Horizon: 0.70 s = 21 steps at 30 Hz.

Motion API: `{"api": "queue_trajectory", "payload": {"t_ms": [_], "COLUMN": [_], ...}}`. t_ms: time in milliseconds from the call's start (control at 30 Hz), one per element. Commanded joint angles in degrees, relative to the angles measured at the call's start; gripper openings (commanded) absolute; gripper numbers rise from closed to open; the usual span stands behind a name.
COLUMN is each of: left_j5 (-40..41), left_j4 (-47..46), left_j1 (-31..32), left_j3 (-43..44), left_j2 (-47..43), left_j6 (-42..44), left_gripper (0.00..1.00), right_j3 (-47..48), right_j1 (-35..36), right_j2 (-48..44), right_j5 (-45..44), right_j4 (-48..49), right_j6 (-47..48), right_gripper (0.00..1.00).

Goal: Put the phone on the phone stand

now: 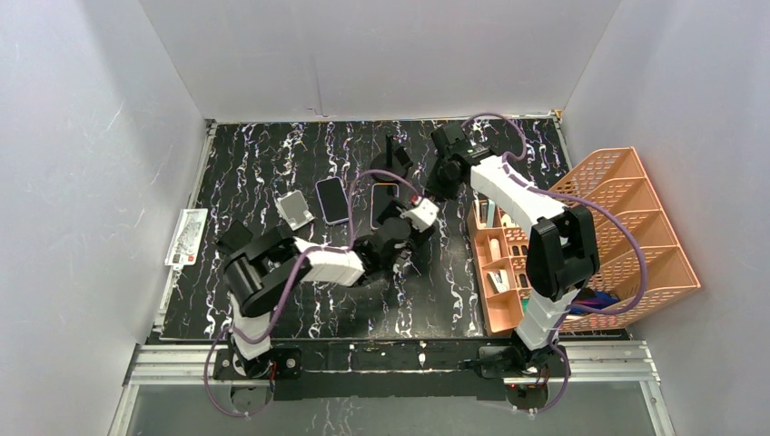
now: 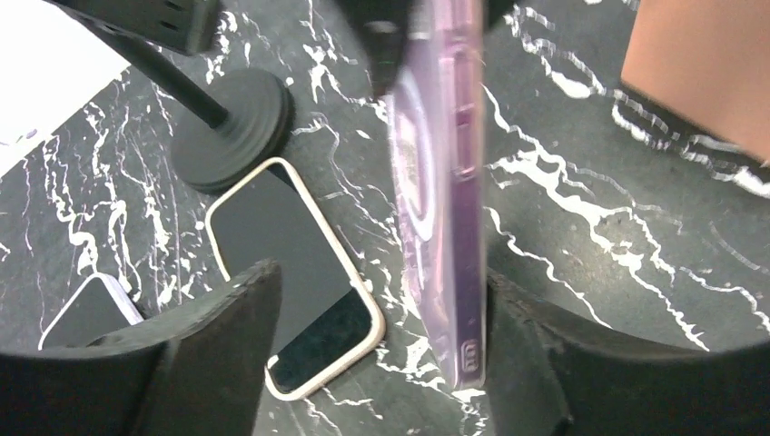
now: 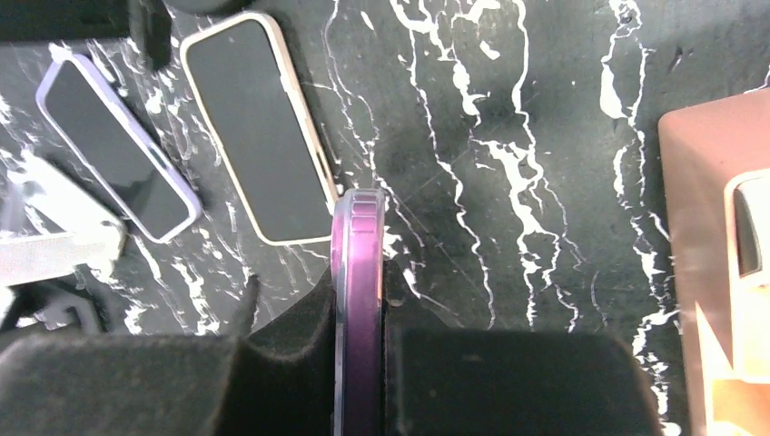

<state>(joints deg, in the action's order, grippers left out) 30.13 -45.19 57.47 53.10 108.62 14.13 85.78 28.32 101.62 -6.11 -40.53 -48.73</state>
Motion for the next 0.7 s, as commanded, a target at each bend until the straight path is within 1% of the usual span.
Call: {"api": "queue_trajectory", "payload": {"t_ms": [0, 67, 133, 267, 400, 467, 533, 667], "left_j5": [-8.06, -12.65, -15.59, -21.96, -29.47, -33.97, -40.24, -48.41], "left_j4": [-4.29, -4.38, -4.30, -2.43, -1.59, -1.63, -2.10, -3.31], "left_j1": [-6.98, -10.79, -13.91, -20.06, -26.78, -30.53, -33.77, -37.98], "left_j3": [-2.74, -3.69, -3.96, -2.59, 0.44, 2.02, 4.10, 10.29], "left_j2": [-12.66, -16.75, -18.81, -18.97, -14.32, -12.22, -9.68, -3.11], "left_j6": [-3.52, -5.61, -5.84, -2.89, 0.36, -0.14, -2.07, -2.30], "left_gripper": [0.77, 0.81, 0.85, 0.89, 0.90, 0.90, 0.91, 0.92], "right_j3": [5.37, 6.11, 7.11, 9.77, 13.25, 15.61, 18.40, 22.08], "right_j1": [-4.04, -6.15, -7.11, -8.01, -8.49, -8.83, -9.51, -10.98], "right_j2": [-1.03, -0.85, -0.62, 0.44, 1.96, 3.12, 4.36, 5.87], "right_j5": [1.46, 4.03, 4.34, 5.29, 8.91, 9.96, 10.44, 10.83], "right_j4": [1.88, 2.16, 2.21, 1.91, 0.38, -1.39, -4.53, -7.65], "right_j6": [4.99, 5.33, 5.84, 5.79, 4.50, 4.44, 4.37, 4.27], "right_gripper": [0.01, 0.01, 0.01, 0.01, 0.01, 0.01, 0.01, 0.01]}}
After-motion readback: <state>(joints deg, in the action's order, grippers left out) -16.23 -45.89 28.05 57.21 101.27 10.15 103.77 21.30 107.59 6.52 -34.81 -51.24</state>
